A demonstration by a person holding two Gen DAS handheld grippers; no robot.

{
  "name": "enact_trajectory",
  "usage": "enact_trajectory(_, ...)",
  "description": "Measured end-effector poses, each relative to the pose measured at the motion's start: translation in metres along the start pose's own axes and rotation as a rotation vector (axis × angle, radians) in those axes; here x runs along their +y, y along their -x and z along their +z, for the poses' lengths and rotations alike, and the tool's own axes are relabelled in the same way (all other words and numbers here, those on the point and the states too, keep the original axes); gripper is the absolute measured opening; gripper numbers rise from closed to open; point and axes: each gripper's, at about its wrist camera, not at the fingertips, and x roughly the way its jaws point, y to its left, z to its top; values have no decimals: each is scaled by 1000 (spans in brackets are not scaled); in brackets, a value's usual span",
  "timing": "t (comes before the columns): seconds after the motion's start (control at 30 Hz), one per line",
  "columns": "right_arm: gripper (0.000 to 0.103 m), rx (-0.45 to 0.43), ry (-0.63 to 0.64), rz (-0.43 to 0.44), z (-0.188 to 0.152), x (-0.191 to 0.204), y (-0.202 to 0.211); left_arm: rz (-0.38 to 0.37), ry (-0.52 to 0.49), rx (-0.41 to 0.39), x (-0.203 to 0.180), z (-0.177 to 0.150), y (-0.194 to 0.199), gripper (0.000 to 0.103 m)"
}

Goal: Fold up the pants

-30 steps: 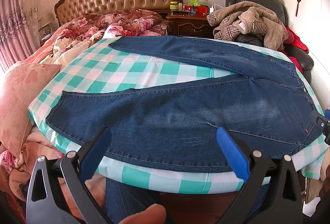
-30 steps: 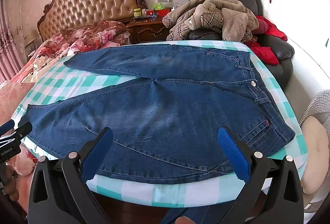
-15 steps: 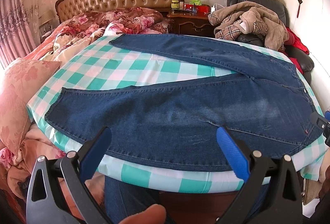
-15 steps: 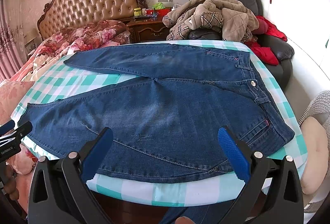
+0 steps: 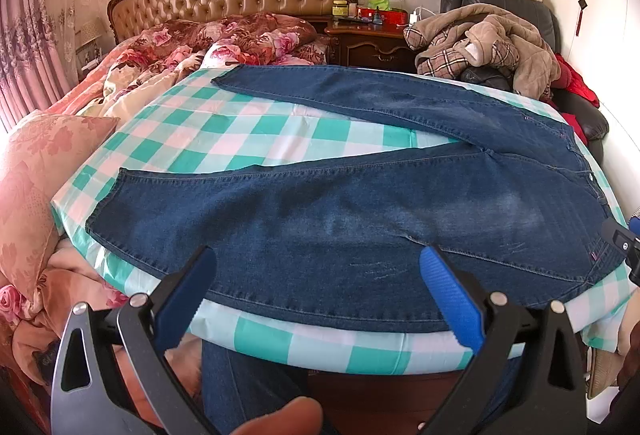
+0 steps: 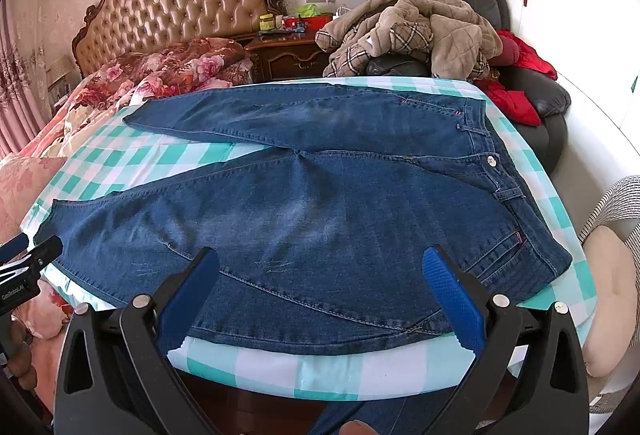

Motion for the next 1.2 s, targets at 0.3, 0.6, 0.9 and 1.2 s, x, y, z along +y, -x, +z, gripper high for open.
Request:
enact_trajectory(0.3,99,4,1,4,-1,1,-1,-2,2,3,0,-1,0,102)
enact_trajectory(0.6,99,74,-117,46,69,-99,-62,-133,53,-38,13,-1,-8,102)
enact_trajectory(0.9,99,197,-156,-49,186,-217,-224,-240,73,55,24,8,-34,102)
enact_trajectory(1.2,88,318,-55,-50,222,-255,-330,-163,96,94,50,24,-57,102)
